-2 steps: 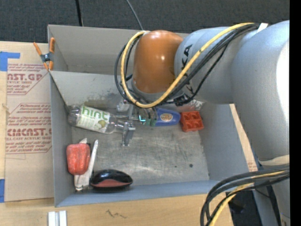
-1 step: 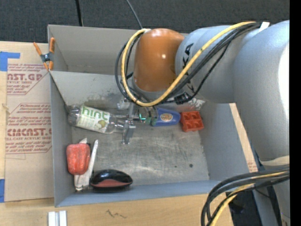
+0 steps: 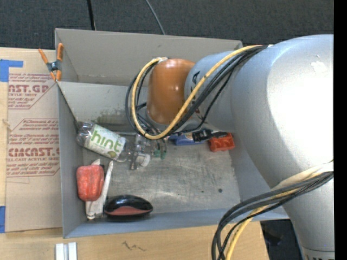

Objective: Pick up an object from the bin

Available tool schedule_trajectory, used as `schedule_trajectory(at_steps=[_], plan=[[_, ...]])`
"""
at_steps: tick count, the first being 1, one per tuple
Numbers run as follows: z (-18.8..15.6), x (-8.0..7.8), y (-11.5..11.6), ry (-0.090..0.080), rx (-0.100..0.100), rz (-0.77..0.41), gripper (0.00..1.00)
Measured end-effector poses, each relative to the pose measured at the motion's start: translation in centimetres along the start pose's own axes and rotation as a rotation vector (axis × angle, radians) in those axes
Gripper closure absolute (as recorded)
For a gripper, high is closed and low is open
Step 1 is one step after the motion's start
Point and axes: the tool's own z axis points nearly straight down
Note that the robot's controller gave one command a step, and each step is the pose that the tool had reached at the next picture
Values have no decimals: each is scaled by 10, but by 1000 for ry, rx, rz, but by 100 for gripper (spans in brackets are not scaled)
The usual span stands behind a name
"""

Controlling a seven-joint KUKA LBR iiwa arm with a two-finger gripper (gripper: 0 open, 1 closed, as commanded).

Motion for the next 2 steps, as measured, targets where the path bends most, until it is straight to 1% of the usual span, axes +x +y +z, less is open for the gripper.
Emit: schedule_trajectory(at_steps=[1, 2], plan=[[0, 0, 0, 0, 0, 0, 100], [-142, -2, 3, 5, -1, -50, 100]])
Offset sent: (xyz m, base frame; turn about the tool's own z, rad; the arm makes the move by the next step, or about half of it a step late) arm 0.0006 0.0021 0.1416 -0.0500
